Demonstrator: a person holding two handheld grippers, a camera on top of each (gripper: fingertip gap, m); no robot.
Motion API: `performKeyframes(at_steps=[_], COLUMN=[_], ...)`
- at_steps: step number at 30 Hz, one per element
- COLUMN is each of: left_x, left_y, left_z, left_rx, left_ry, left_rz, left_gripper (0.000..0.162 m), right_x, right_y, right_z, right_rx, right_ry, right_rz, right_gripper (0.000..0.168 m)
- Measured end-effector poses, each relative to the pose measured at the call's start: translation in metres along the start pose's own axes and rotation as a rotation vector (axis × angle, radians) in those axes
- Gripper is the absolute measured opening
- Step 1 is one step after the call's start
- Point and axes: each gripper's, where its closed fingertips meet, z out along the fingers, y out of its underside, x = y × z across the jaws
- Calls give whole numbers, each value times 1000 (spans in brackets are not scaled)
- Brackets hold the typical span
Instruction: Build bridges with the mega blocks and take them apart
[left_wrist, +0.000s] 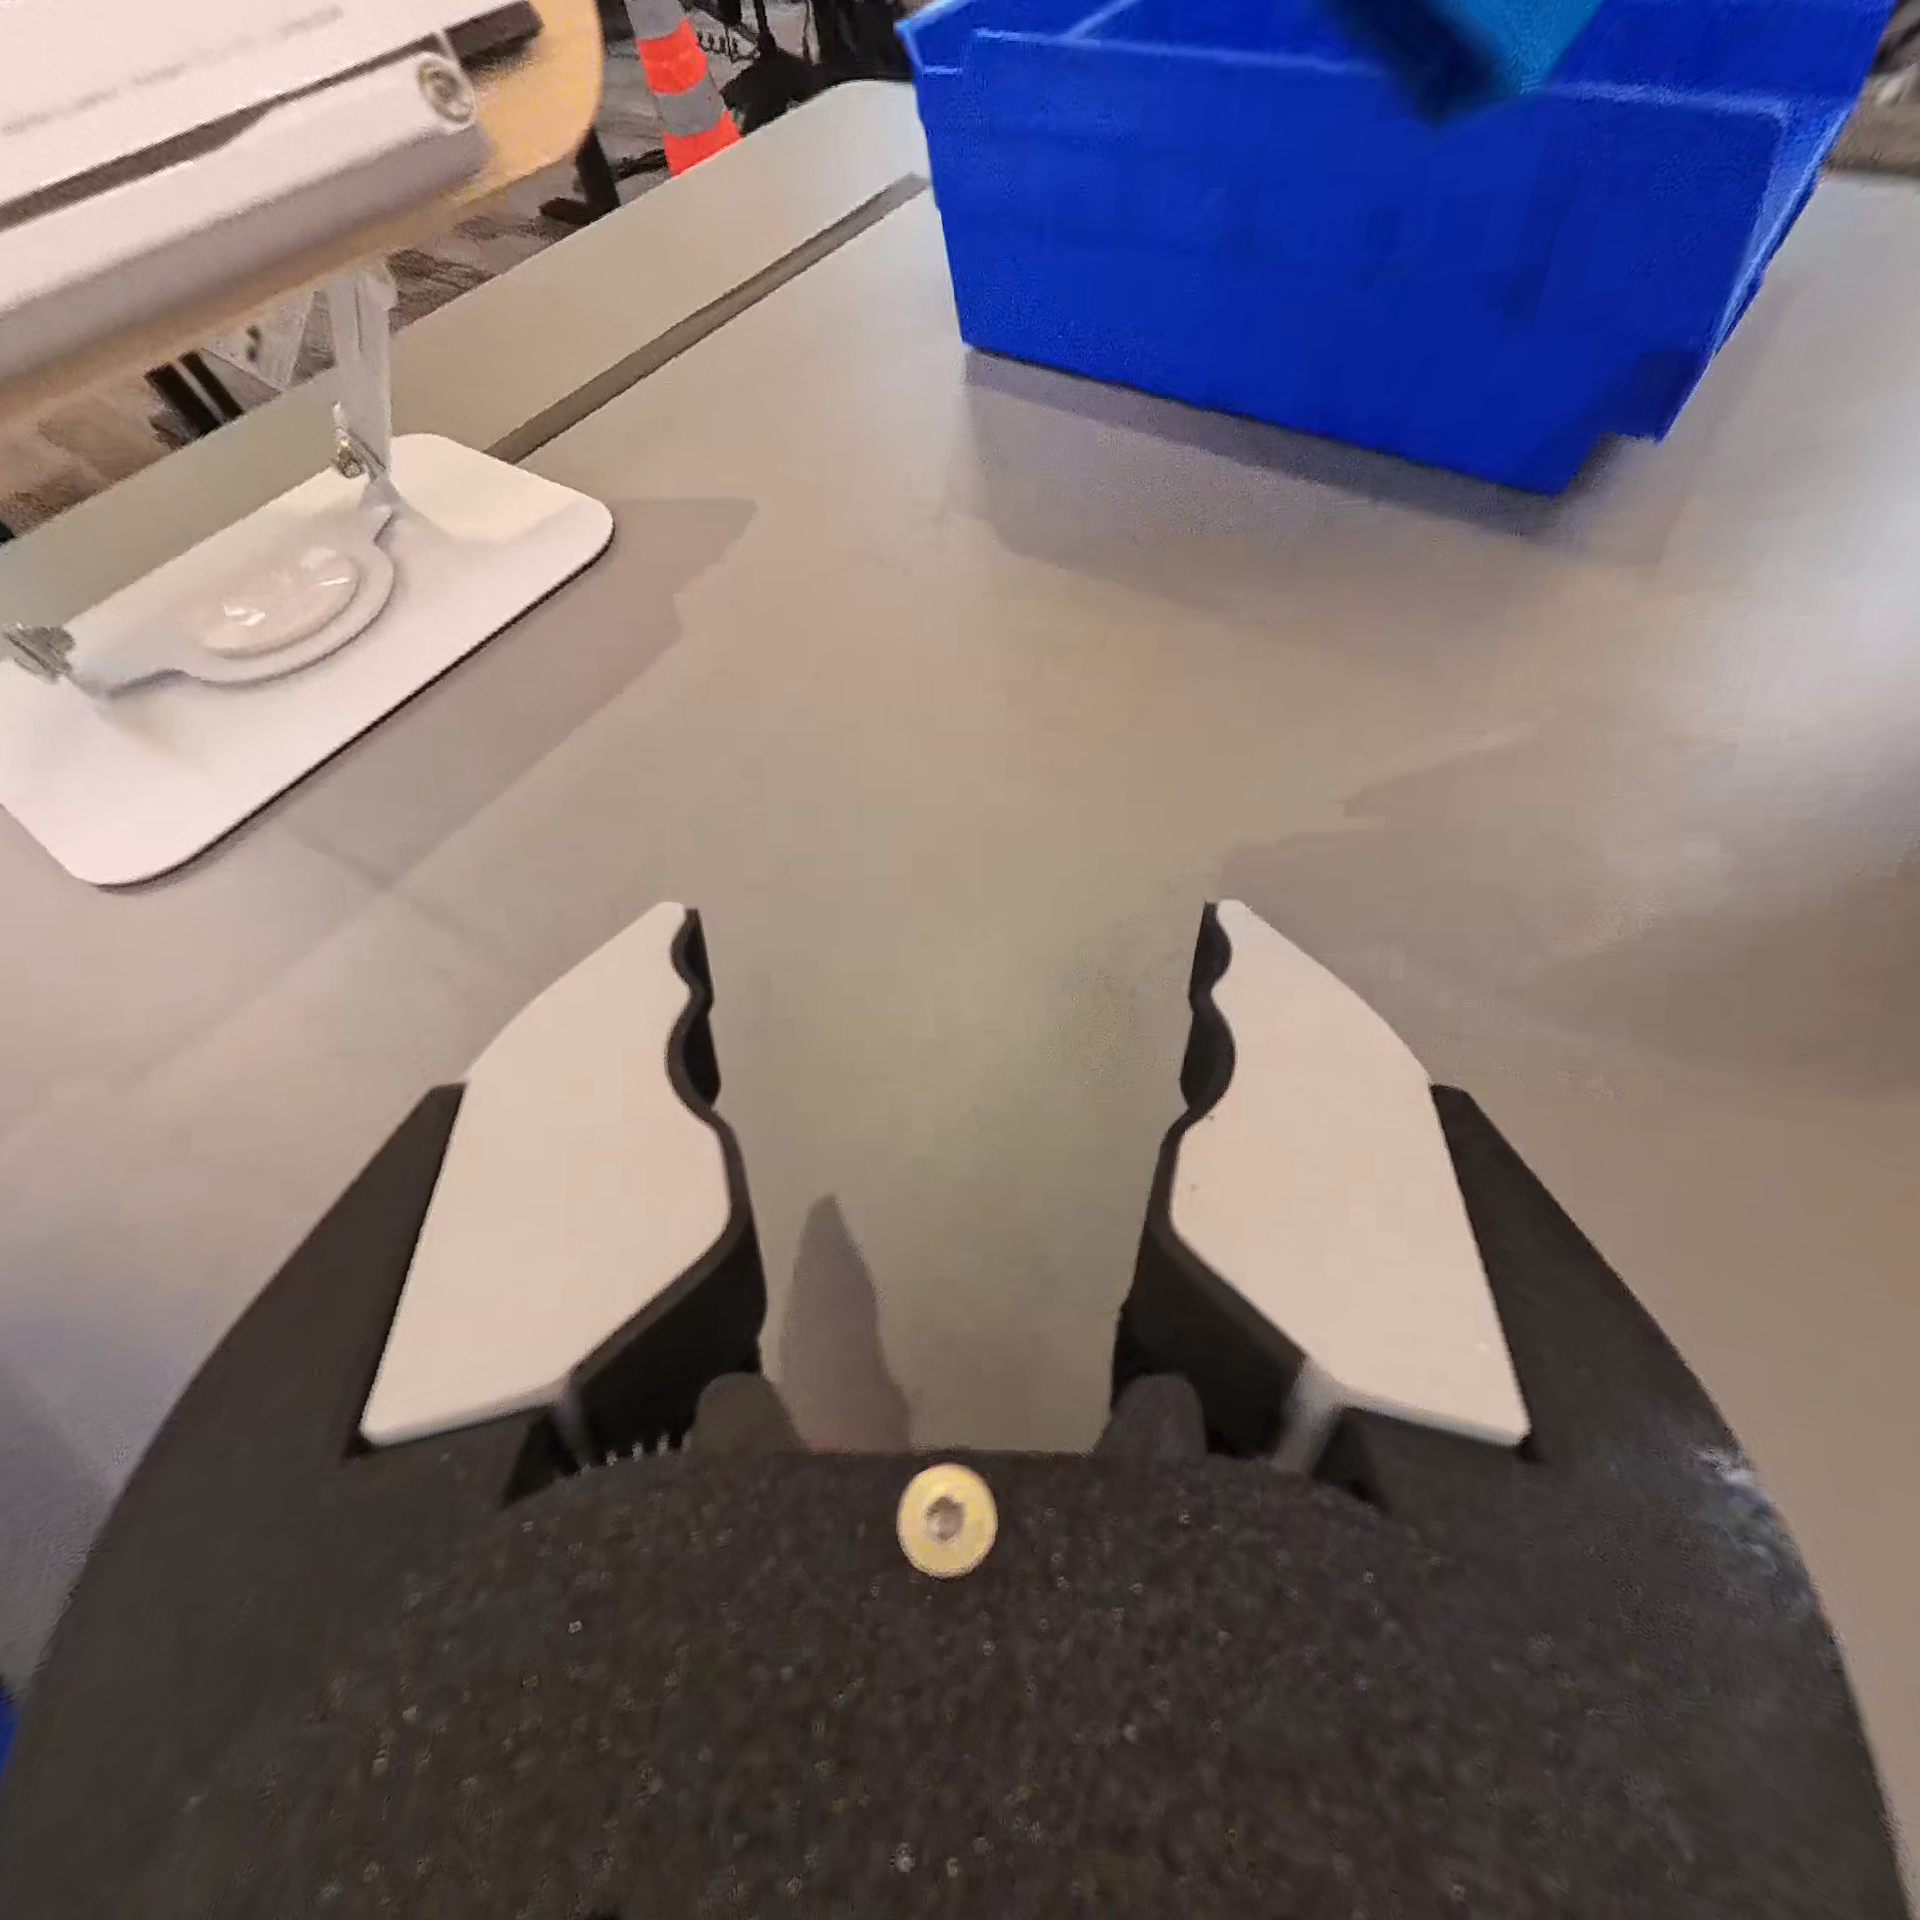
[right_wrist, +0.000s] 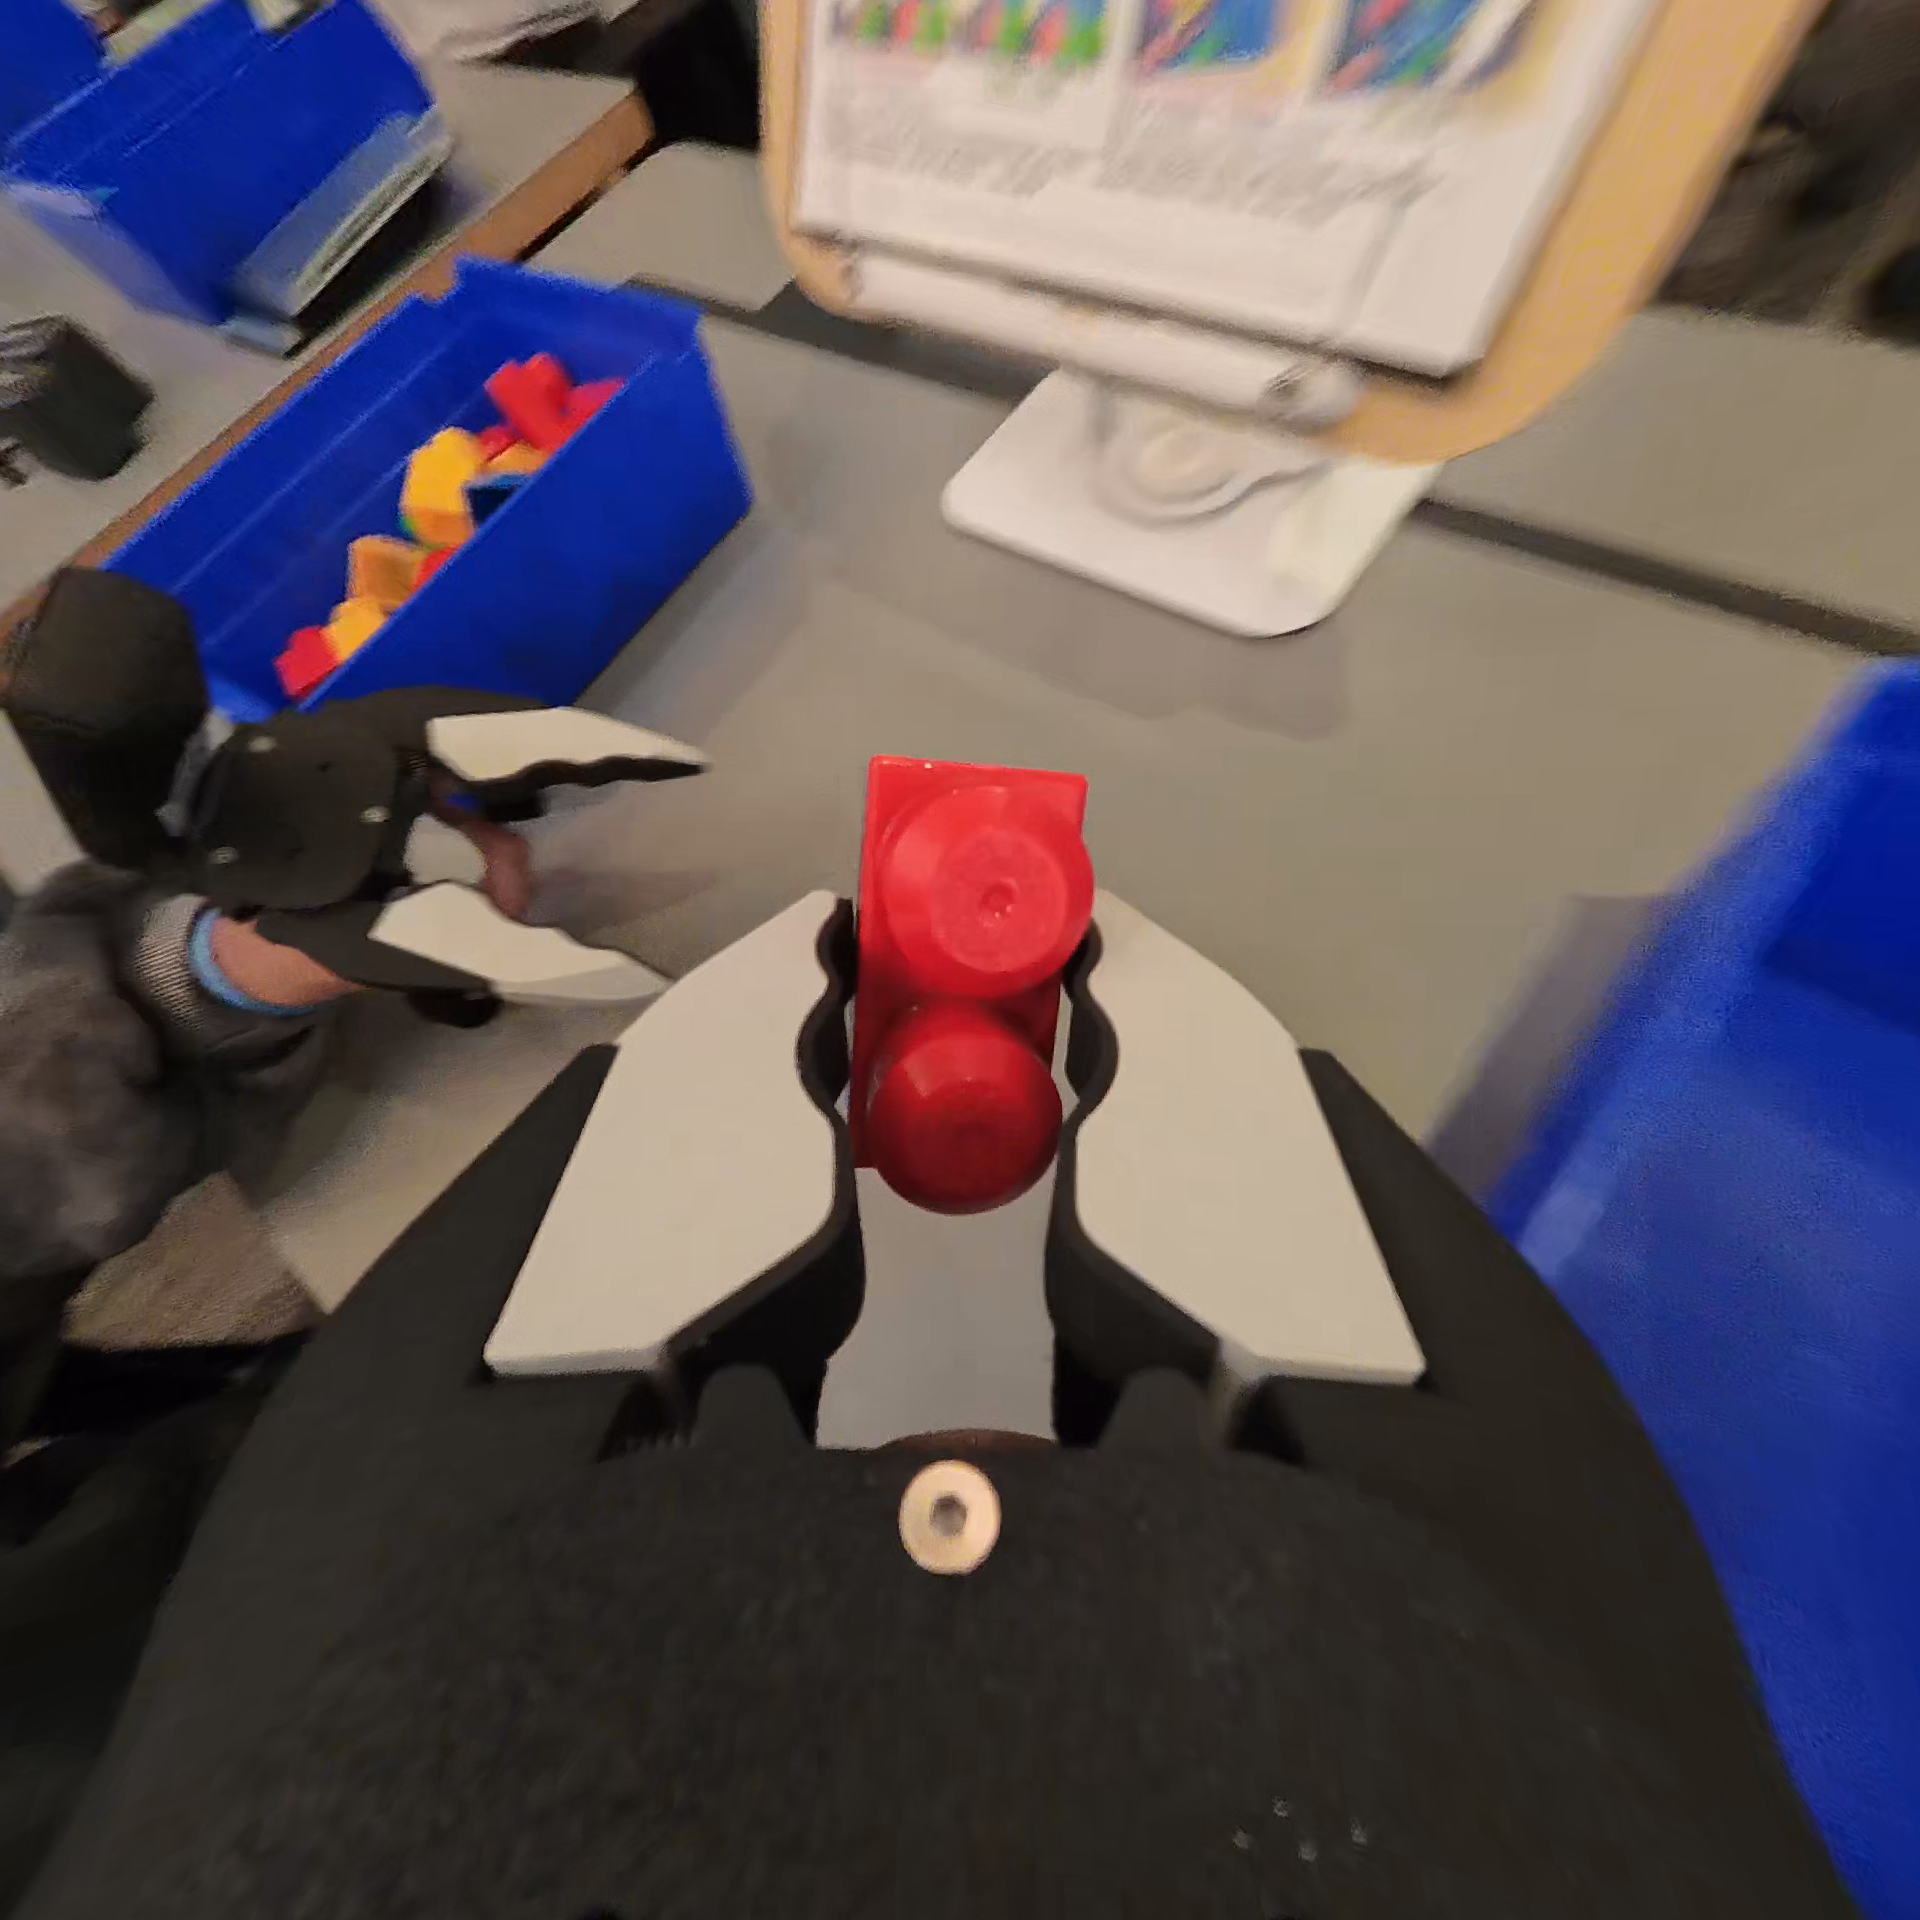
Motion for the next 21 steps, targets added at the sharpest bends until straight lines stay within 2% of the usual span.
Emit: performKeyframes(at_steps=[3, 5, 7, 10, 15, 21], left_x=[-9, -12, -14, -15, -11, -11], left_y=[-3, -7, -9, -9, -4, -3], left_z=[-3, -5, -5, -4, 1, -2], left_rx=[31, 53, 60, 58, 30, 26], left_ry=[0, -1, -16, -30, -19, -12], left_rz=[-67, -77, -61, -30, -19, -23], left_gripper=[86, 84, 81, 80, 80, 80], right_x=[67, 134, 201, 271, 330, 353], right_y=[-23, -22, -7, 29, 72, 93], right_z=[-52, -74, -78, -52, -11, 9], right_rx=[44, -27, -145, -308, -483, -581], right_ry=[215, 432, 584, 607, 638, 662], right_rz=[-13, -13, 26, 158, 251, 289], right_gripper=[38, 39, 39, 39, 39, 39])
